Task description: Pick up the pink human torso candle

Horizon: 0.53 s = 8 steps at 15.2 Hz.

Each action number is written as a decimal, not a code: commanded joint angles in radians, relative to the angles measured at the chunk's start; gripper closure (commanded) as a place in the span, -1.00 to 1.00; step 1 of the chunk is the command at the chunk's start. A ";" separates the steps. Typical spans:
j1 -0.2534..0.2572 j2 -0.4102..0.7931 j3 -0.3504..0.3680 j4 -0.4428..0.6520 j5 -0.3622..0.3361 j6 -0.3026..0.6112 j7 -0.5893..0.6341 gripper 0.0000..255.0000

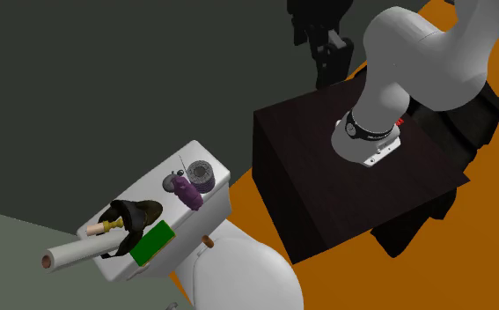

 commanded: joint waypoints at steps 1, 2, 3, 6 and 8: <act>0.000 0.000 0.000 0.000 0.000 0.000 0.000 -1.00; -0.006 0.023 -0.001 -0.013 0.007 0.036 0.018 -1.00; -0.013 0.047 -0.002 -0.024 0.014 0.072 0.036 -1.00; -0.030 0.127 -0.007 -0.049 0.034 0.180 0.086 -1.00; -0.041 0.186 -0.010 -0.060 0.047 0.252 0.116 -1.00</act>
